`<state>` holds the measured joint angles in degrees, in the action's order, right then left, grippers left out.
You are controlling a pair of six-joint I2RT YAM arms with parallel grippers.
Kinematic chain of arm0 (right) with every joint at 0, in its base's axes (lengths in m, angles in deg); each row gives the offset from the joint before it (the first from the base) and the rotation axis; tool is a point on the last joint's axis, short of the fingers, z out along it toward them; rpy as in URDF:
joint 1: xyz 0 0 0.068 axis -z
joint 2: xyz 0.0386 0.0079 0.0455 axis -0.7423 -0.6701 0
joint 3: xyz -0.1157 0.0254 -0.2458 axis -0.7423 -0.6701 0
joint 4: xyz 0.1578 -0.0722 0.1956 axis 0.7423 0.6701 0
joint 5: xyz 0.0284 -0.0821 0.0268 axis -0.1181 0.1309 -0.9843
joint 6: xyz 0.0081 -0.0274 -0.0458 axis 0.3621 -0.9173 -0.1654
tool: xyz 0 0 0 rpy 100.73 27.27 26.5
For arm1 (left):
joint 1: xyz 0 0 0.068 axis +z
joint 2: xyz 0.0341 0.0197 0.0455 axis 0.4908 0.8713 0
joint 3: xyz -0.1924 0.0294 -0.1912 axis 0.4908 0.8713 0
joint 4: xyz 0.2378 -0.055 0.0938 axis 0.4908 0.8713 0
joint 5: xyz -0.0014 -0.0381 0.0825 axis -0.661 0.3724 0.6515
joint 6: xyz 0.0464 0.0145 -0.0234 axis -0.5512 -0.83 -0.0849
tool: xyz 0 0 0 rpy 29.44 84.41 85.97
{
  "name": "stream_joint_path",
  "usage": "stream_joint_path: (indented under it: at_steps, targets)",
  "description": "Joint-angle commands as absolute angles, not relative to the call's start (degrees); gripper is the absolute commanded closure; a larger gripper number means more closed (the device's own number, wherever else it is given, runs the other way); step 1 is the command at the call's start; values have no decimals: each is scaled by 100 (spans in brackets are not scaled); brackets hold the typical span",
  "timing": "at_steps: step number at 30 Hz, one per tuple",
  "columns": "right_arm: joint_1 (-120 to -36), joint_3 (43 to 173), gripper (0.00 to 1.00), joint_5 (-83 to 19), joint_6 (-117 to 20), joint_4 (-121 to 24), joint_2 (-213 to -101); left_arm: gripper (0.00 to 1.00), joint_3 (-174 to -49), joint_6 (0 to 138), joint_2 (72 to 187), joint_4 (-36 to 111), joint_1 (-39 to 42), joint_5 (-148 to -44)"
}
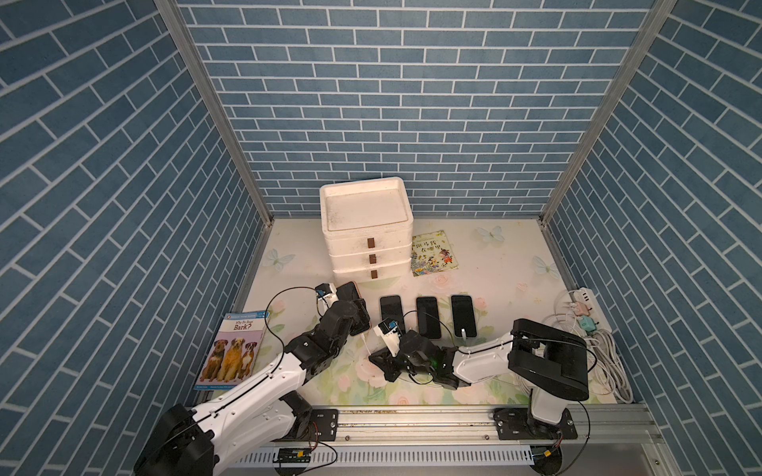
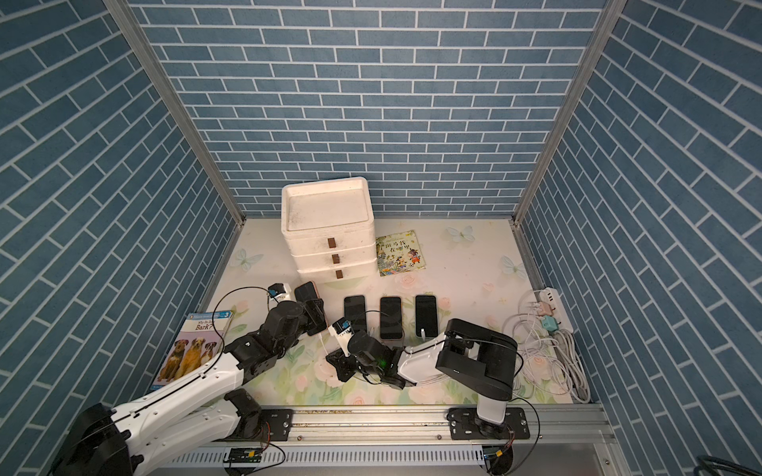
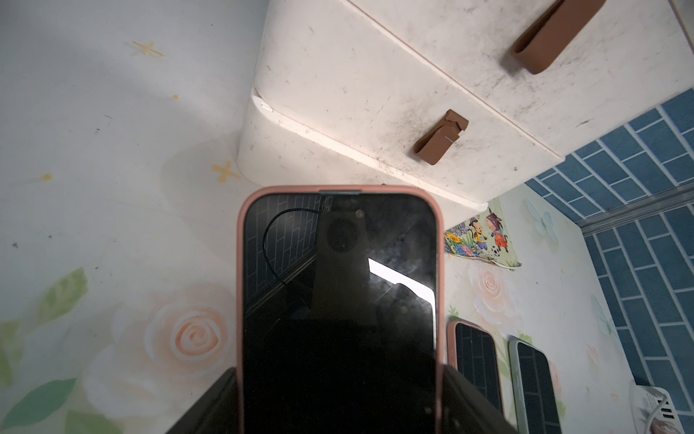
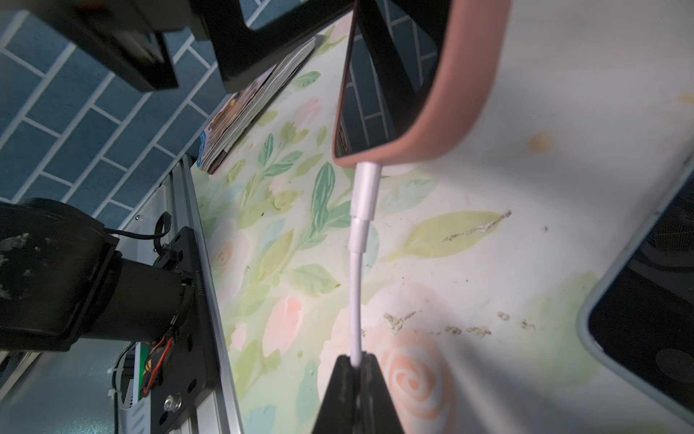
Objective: Unplug the charging cable from the phone
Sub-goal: Remove the charging cable from the phone.
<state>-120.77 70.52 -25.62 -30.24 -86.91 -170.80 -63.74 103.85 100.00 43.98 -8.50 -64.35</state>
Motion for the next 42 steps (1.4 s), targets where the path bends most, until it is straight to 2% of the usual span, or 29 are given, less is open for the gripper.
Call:
stream_joint_path:
  at_steps: [1, 25, 31, 32, 36, 38, 42]
  targets:
    - [-12065, 7138, 97, -2550, -3150, -8611, -17081, 100, -6375, 10385, 9946, 4080, -823, -6319]
    - [-12222, 6987, 100, -2608, -3510, -8412, -17056, 100, -6487, 10396, 9916, 3797, -840, -5783]
    - [-12139, 7150, 100, -2315, -3397, -8099, -17129, 100, -6580, 10369, 10017, 3992, -841, -5659]
    - [-12105, 7163, 96, -2362, -3376, -8127, -17151, 100, -6604, 10343, 10053, 4106, -840, -5623]
    - [-12061, 7180, 51, -2419, -3349, -8175, -17212, 100, -6688, 10241, 10286, 4563, -846, -5565]
    - [-12030, 7142, 44, -2419, -3301, -8200, -17206, 100, -6705, 10213, 10375, 4762, -840, -5546]
    - [-11923, 7047, 37, -2421, -3195, -8264, -17206, 100, -6689, 10152, 10385, 5012, -840, -5511]
